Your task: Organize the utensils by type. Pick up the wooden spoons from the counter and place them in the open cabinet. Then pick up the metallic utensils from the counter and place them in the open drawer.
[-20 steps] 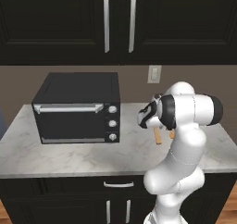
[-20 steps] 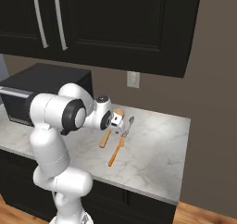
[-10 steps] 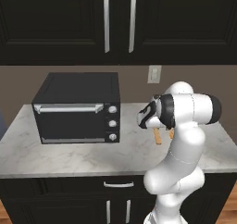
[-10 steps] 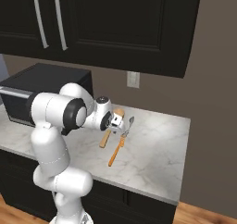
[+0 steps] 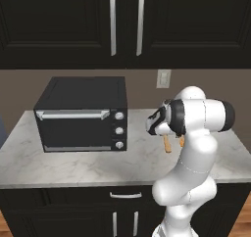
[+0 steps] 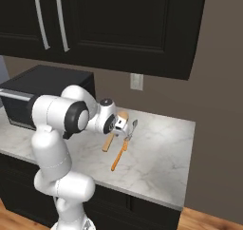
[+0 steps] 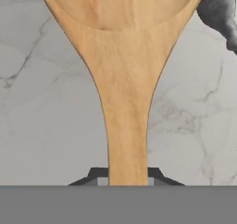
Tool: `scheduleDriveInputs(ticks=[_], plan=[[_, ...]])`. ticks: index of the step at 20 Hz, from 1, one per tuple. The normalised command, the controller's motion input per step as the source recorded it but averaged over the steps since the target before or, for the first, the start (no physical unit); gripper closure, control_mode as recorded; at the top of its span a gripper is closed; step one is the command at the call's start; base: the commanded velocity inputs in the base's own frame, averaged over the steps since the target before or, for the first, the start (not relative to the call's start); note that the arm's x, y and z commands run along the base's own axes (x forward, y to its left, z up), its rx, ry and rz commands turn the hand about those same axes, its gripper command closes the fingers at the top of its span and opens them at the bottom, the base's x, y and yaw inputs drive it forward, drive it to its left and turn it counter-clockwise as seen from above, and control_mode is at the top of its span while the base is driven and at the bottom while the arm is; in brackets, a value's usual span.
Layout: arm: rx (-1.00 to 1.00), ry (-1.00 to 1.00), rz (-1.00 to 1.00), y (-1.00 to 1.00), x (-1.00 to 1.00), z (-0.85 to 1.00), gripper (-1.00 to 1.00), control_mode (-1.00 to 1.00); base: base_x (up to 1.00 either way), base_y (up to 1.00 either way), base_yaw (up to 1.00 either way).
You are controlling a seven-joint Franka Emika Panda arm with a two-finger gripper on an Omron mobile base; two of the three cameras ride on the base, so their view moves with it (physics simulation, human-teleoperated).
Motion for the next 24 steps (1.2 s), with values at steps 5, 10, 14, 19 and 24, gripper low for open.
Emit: scheduleDriveInputs(ticks=[5,10,14,19,24], plan=[[0.03,0.0,0.0,-0.05,-0.06,0.38,1.0,-1.0,0.0,0.0,0.0],[0.02,0.0,0.06,0.0,-0.32,0.67,1.0,-1.0,0.0,0.0,0.0],[0.0,0.0,0.08,0.02,-0.47,0.66,1.0,-1.0,0.0,0.0,0.0],[0.0,0.0,0.08,0.01,-0.52,0.65,1.0,-1.0,0.0,0.0,0.0],[0.0,-0.02,0.06,0.01,-0.63,0.59,1.0,-1.0,0.0,0.0,0.0]])
